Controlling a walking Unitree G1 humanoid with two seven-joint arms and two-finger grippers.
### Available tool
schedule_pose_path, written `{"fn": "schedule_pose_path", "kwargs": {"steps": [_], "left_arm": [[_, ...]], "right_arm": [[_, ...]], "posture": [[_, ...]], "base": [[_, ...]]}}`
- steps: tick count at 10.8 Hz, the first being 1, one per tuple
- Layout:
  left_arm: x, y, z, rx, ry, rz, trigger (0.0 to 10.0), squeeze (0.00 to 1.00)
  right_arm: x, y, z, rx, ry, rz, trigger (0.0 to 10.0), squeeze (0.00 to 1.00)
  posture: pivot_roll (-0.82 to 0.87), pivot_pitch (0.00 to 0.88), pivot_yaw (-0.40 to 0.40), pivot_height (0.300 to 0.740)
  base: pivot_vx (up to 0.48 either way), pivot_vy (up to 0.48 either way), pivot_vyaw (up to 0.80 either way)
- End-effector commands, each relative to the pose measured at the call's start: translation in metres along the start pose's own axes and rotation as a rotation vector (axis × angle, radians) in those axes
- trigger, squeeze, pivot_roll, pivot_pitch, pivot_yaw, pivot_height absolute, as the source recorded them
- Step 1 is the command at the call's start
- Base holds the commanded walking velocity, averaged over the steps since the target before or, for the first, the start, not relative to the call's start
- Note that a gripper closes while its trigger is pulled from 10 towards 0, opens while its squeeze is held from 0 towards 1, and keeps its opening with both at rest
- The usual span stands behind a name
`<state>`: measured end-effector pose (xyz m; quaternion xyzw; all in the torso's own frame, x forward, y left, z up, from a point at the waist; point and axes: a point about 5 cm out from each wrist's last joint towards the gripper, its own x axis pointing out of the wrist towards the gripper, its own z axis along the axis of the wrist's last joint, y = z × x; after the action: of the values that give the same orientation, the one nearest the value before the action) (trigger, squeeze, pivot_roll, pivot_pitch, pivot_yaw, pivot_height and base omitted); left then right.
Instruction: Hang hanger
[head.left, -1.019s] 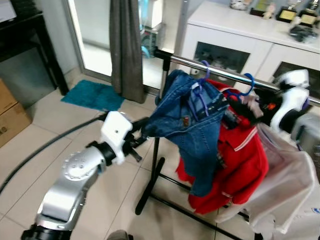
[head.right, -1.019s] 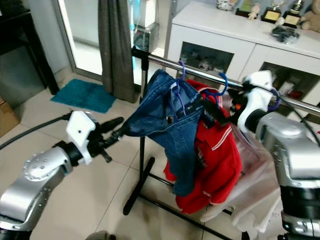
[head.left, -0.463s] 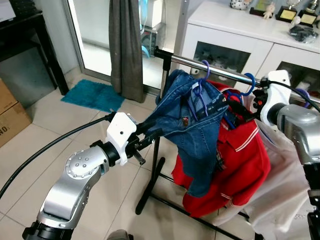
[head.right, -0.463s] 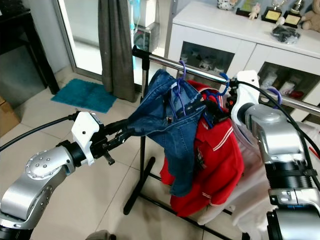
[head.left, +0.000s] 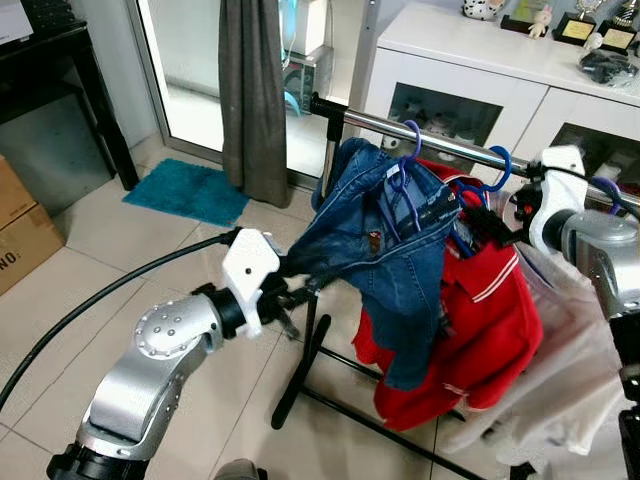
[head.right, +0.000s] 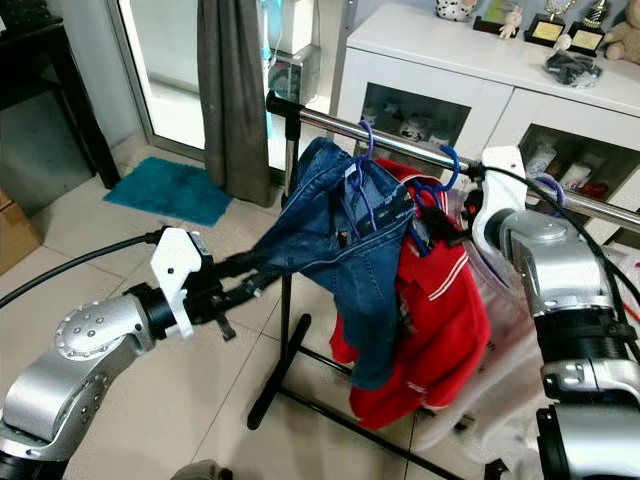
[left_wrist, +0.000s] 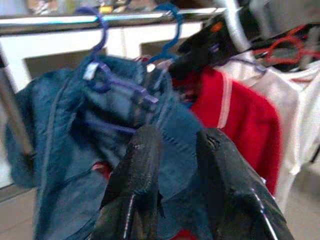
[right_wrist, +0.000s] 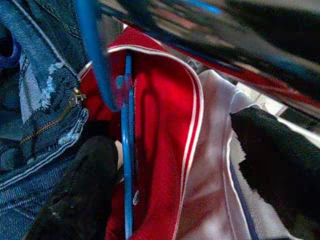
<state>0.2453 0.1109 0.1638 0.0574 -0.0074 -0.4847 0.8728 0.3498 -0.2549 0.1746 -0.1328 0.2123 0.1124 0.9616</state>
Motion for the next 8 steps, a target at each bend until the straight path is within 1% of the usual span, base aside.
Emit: {"fn": "schedule_pose_path", "kwargs": {"steps": [1, 2, 3, 4, 5, 7, 8], "left_arm": [[0.004, -0.003, 0.007, 0.015, -0.017, -0.044, 10.0, 0.00], [0.005, -0.003, 0.008, 0.013, -0.018, -0.058, 10.0, 0.00], [0.008, -0.001, 0.011, 0.018, -0.015, -0.075, 10.0, 0.00], [0.012, 0.004, 0.014, 0.030, -0.002, -0.073, 10.0, 0.00], [0.016, 0.008, 0.014, 0.035, 0.033, -0.059, 10.0, 0.00], [0.021, 0.007, 0.020, 0.025, 0.030, -0.076, 10.0, 0.00], [0.028, 0.009, 0.029, 0.034, 0.046, -0.072, 10.0, 0.00]], "right_arm": [[-0.001, -0.005, 0.006, 0.010, -0.028, -0.005, 3.7, 0.00], [0.001, -0.006, 0.005, 0.010, -0.023, -0.007, 2.8, 0.00], [0.005, -0.008, 0.004, 0.013, -0.012, -0.006, 1.1, 0.00], [0.010, -0.009, 0.004, 0.025, -0.009, -0.001, 0.0, 0.00], [0.013, -0.008, 0.003, 0.039, 0.001, 0.017, 0.0, 0.00], [0.017, -0.008, 0.001, 0.050, 0.009, 0.025, 0.0, 0.00], [0.020, -0.010, 0.000, 0.069, 0.016, 0.014, 0.0, 0.00]], "posture": [[0.02, 0.000, -0.053, 0.740], [0.02, 0.000, -0.052, 0.740], [0.02, 0.000, -0.050, 0.740], [0.02, 0.000, -0.041, 0.740], [0.02, 0.000, -0.038, 0.740], [0.02, 0.000, -0.036, 0.740], [0.03, 0.000, -0.035, 0.740]], "base": [[0.000, 0.000, 0.00], [0.000, 0.000, 0.00], [0.000, 0.000, 0.00], [0.000, 0.000, 0.00], [0.000, 0.000, 0.00], [0.000, 0.000, 0.00], [0.000, 0.000, 0.00]]}}
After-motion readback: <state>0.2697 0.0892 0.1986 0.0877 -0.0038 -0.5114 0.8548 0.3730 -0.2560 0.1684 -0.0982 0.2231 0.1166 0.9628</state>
